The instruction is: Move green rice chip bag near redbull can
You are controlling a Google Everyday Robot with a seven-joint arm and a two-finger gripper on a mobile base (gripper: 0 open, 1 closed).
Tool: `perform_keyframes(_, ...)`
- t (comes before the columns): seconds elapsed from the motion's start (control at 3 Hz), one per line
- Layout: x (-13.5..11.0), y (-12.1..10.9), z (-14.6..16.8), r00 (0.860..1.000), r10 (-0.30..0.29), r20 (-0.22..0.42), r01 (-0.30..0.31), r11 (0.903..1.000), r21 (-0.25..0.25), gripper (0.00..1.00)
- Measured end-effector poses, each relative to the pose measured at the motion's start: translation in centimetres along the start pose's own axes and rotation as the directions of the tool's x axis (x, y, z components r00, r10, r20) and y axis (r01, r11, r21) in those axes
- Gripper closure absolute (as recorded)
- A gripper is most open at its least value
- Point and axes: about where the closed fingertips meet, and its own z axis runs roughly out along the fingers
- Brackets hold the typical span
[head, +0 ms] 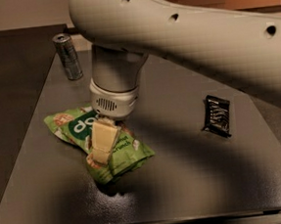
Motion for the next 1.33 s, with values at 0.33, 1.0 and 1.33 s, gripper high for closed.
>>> perform_keyframes(0.33,0.4,-0.9,-2.1,1.000,-0.002,0.023,0.001,0.9996,0.027,0.63)
perform_keyframes(1.0,0.7,-5.8,-7.5,0.999,0.001,0.047,-0.008,0.9890,0.148,1.00)
perform_keyframes(1.33,0.3,-9.4,-9.3,0.998,-0.002,0.056,-0.009,0.9784,0.206,1.00)
